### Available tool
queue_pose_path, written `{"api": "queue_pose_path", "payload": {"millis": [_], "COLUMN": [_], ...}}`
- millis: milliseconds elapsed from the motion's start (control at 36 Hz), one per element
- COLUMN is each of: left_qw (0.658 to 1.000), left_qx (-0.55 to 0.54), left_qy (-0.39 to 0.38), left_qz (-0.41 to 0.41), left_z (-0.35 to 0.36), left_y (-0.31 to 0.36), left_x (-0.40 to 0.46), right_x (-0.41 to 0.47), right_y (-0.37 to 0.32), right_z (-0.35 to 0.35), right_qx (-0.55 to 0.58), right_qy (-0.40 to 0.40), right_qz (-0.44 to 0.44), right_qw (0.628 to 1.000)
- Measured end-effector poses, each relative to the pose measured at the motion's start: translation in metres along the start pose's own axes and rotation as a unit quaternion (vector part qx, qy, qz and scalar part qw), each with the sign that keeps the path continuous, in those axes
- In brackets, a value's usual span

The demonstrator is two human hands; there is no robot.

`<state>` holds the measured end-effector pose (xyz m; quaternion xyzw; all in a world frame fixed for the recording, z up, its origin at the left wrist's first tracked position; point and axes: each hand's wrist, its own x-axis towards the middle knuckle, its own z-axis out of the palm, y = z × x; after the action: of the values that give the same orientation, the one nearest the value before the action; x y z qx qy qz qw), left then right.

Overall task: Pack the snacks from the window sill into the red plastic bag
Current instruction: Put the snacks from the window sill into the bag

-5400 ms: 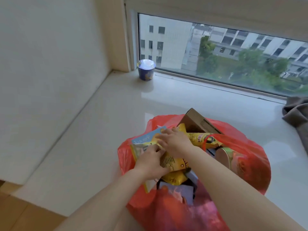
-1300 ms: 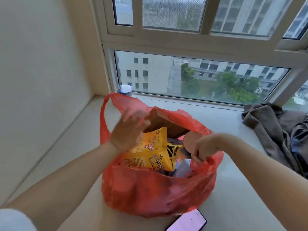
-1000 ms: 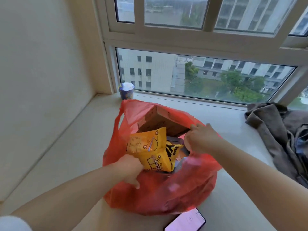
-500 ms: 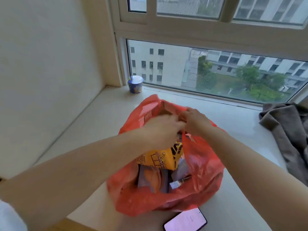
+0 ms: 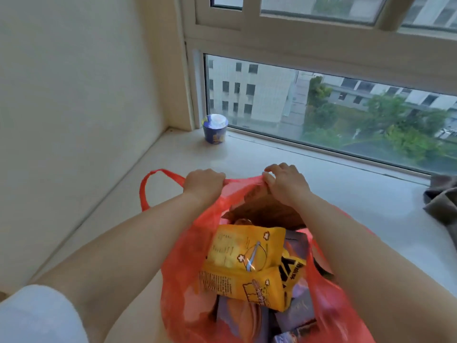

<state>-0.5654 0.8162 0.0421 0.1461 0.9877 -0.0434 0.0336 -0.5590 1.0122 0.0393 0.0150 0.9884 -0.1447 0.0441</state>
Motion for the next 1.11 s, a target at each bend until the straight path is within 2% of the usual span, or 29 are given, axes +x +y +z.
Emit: {"api": "queue_pose_path", "payload": {"millis": [139, 250, 306, 333, 361, 389, 472, 528, 556, 583, 611, 667, 722, 806, 889, 972, 1111], "left_qw": [0.990, 0.981, 0.975, 0.966, 0.946, 0.908, 0.760, 0.694, 0.684, 0.692, 0.716, 0.801, 0.860, 0.910, 0.943, 0.958, 0.972], "left_qx": [-0.119, -0.163, -0.190, -0.225, -0.287, -0.370, -0.549, -0.623, -0.647, -0.655, -0.640, -0.539, -0.432, -0.320, -0.233, -0.185, -0.165], "left_qy": [0.003, 0.008, -0.020, -0.058, -0.116, -0.184, -0.346, -0.355, -0.322, -0.276, -0.228, -0.155, -0.131, -0.120, -0.130, -0.119, -0.028], "left_qz": [-0.070, -0.106, -0.116, -0.111, -0.095, -0.071, -0.033, -0.065, -0.096, -0.128, -0.159, -0.209, -0.238, -0.233, -0.197, -0.182, -0.165], "left_z": [0.035, 0.056, 0.067, 0.072, 0.079, 0.085, 0.102, 0.118, 0.128, 0.138, 0.149, 0.173, 0.197, 0.227, 0.258, 0.288, 0.312], "left_y": [-0.049, -0.085, -0.099, -0.104, -0.109, -0.113, -0.124, -0.131, -0.134, -0.137, -0.140, -0.149, -0.160, -0.173, -0.180, -0.189, -0.193], "left_x": [0.046, 0.092, 0.114, 0.124, 0.135, 0.145, 0.174, 0.196, 0.208, 0.221, 0.233, 0.255, 0.275, 0.297, 0.312, 0.325, 0.339], "right_x": [0.050, 0.098, 0.126, 0.141, 0.156, 0.170, 0.213, 0.238, 0.250, 0.262, 0.273, 0.294, 0.315, 0.345, 0.373, 0.399, 0.439], "right_y": [-0.032, -0.055, -0.061, -0.064, -0.066, -0.067, -0.071, -0.072, -0.072, -0.072, -0.072, -0.072, -0.072, -0.074, -0.077, -0.080, -0.083], "right_z": [0.035, 0.053, 0.060, 0.063, 0.067, 0.071, 0.091, 0.107, 0.115, 0.122, 0.129, 0.142, 0.153, 0.170, 0.186, 0.203, 0.222], "right_qx": [0.032, 0.078, 0.091, 0.093, 0.095, 0.094, 0.082, 0.074, 0.070, 0.067, 0.062, 0.047, 0.025, -0.013, -0.041, -0.023, 0.127], "right_qy": [-0.088, -0.101, -0.115, -0.122, -0.126, -0.125, -0.114, -0.112, -0.113, -0.112, -0.110, -0.105, -0.100, -0.087, -0.058, -0.027, 0.010], "right_qz": [-0.008, 0.019, 0.036, 0.040, 0.043, 0.046, 0.049, 0.048, 0.047, 0.049, 0.050, 0.052, 0.048, 0.042, 0.040, 0.050, 0.136], "right_qw": [0.996, 0.992, 0.989, 0.987, 0.987, 0.987, 0.989, 0.990, 0.990, 0.990, 0.991, 0.992, 0.994, 0.995, 0.997, 0.998, 0.982]}}
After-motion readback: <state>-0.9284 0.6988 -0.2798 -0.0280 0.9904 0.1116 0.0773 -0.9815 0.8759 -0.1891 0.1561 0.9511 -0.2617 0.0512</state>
